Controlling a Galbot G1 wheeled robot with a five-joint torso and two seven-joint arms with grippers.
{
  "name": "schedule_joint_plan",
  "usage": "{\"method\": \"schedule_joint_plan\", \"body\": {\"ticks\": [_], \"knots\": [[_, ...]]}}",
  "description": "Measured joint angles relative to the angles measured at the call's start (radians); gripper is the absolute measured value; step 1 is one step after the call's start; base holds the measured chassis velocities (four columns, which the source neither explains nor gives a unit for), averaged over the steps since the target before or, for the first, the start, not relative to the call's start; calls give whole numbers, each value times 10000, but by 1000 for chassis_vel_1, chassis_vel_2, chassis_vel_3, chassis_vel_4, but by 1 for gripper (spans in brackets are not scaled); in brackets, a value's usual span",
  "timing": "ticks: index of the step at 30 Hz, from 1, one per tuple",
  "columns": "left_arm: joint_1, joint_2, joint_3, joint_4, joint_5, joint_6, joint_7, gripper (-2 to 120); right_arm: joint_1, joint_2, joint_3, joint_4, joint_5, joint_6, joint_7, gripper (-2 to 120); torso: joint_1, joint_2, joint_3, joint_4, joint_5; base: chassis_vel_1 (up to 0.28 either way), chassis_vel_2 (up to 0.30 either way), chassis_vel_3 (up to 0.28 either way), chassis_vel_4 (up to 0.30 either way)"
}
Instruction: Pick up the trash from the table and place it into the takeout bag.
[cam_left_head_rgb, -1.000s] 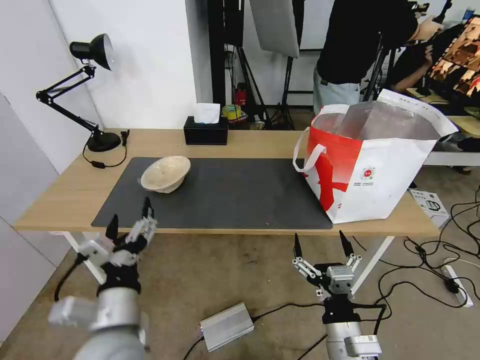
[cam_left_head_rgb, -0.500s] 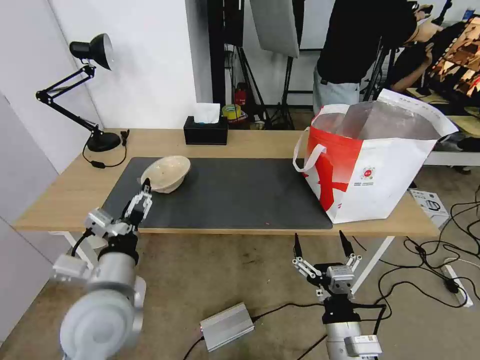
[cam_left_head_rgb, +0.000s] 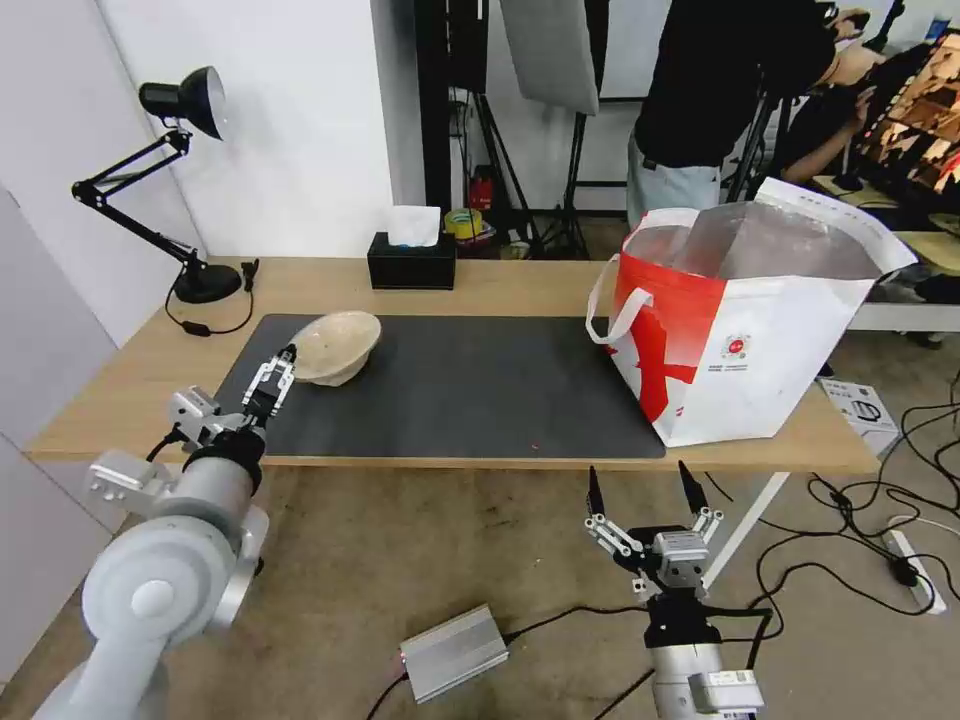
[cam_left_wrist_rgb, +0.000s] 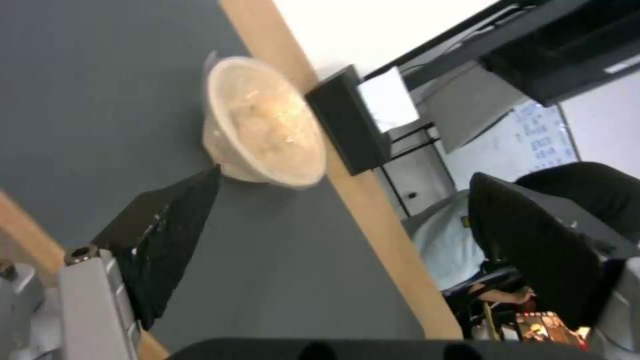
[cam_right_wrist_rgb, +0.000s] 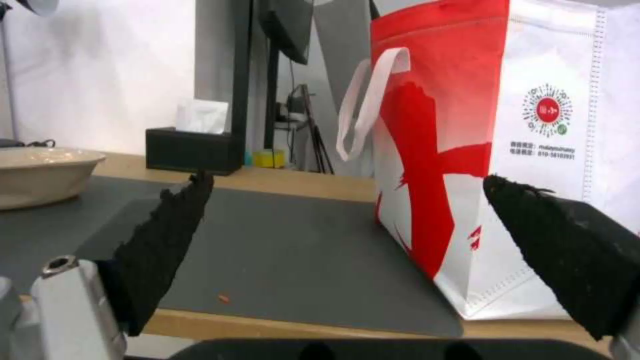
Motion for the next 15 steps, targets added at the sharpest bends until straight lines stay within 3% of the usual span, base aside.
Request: {"method": "schedule_joint_plan", "body": {"ticks": [15], "knots": [[-968,426,139,549,-985,247,-890,100,0,0,-1,0,0,2,0,100,0,1,-1,1,0,0,0,0,0]]}}
